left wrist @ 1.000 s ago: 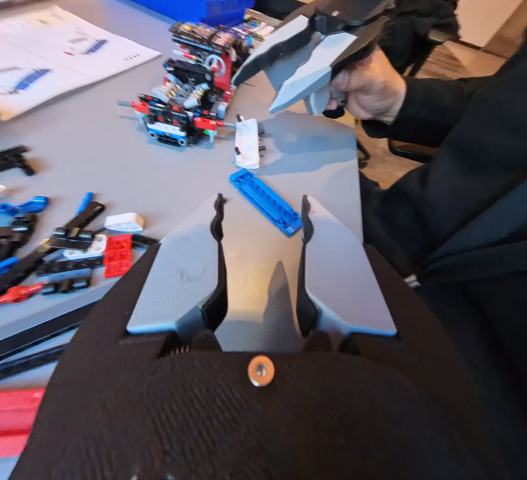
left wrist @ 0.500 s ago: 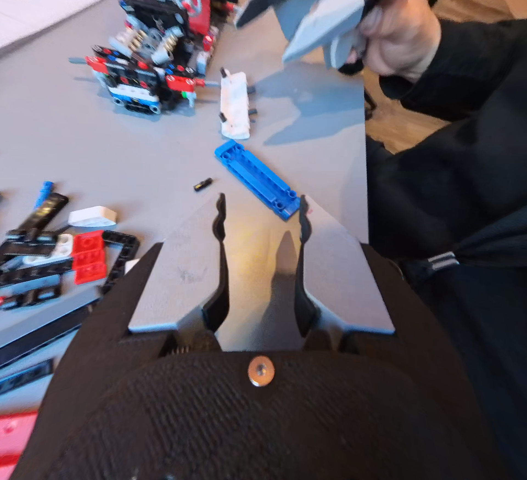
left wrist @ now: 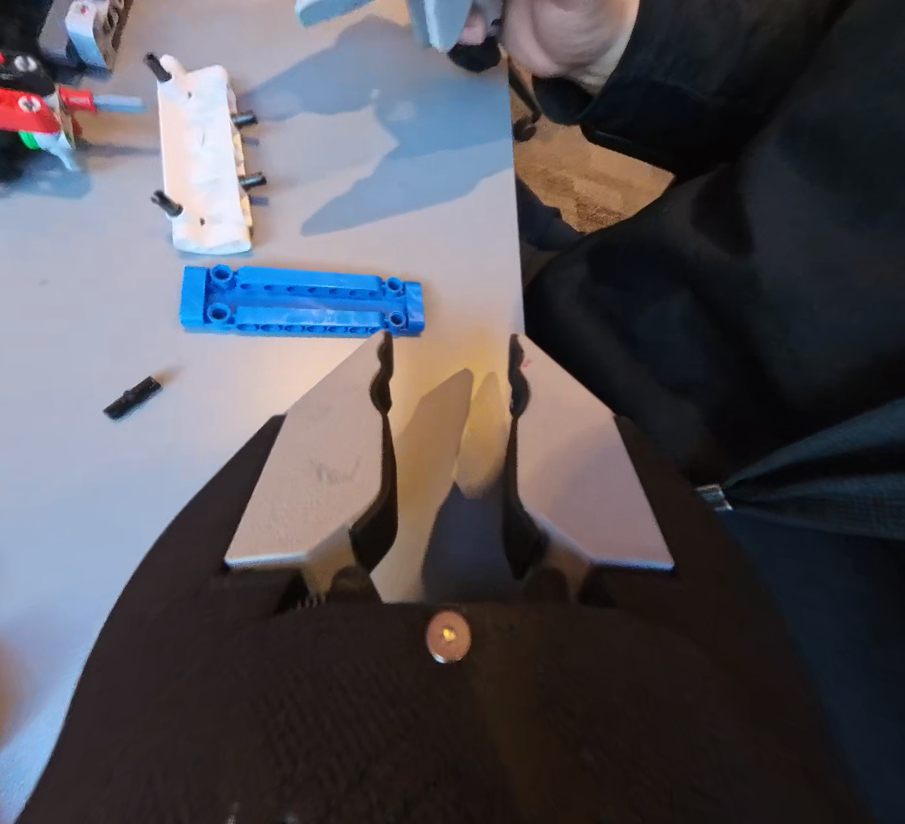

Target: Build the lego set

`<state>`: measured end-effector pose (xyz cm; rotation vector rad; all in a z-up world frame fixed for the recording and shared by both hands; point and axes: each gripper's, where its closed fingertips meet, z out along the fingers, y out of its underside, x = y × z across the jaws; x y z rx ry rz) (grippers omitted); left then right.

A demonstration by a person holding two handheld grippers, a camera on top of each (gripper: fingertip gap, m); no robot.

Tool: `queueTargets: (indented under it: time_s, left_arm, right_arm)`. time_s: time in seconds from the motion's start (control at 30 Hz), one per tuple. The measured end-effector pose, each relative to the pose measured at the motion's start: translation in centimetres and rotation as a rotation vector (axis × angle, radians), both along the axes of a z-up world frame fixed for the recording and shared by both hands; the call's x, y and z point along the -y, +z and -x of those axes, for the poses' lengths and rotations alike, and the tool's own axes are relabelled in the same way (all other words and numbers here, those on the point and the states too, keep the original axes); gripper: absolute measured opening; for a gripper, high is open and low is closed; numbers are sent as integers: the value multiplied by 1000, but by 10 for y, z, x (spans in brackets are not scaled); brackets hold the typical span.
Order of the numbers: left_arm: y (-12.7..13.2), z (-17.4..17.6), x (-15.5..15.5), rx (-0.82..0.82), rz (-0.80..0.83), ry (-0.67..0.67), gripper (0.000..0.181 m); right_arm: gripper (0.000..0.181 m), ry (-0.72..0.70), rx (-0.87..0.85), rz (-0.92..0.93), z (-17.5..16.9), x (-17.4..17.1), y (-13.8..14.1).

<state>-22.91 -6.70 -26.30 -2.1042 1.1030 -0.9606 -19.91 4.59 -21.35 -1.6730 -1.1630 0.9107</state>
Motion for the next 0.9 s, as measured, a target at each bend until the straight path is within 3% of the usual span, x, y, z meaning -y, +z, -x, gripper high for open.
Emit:
queueTargets:
  time_s: [0.23, 0.4, 0.5, 0.6, 0.73, 0.9]
  left_arm:
    - [18, 21, -16, 87, -88, 117, 46]
    - [23, 53, -45, 0, -275, 276, 51]
    - [23, 62, -55, -19, -291, 352, 46]
    - [30, 64, -63, -7, -345, 378, 43]
    - [23, 65, -71, -57, -339, 378, 57]
    - [26, 63, -73, -64, -382, 373, 52]
  right_arm:
    - [47, -27, 34, 0, -15, -9, -11]
    - [48, -42, 33, -18, -24, -20, -10]
    - [46, -20, 51, -6, -23, -20, -14]
    - [33, -37, 31, -56, -25, -24, -9]
    - [45, -86, 25, -78, -28, -33, -7]
    - [41, -92, 18, -77, -29, -34, -6]
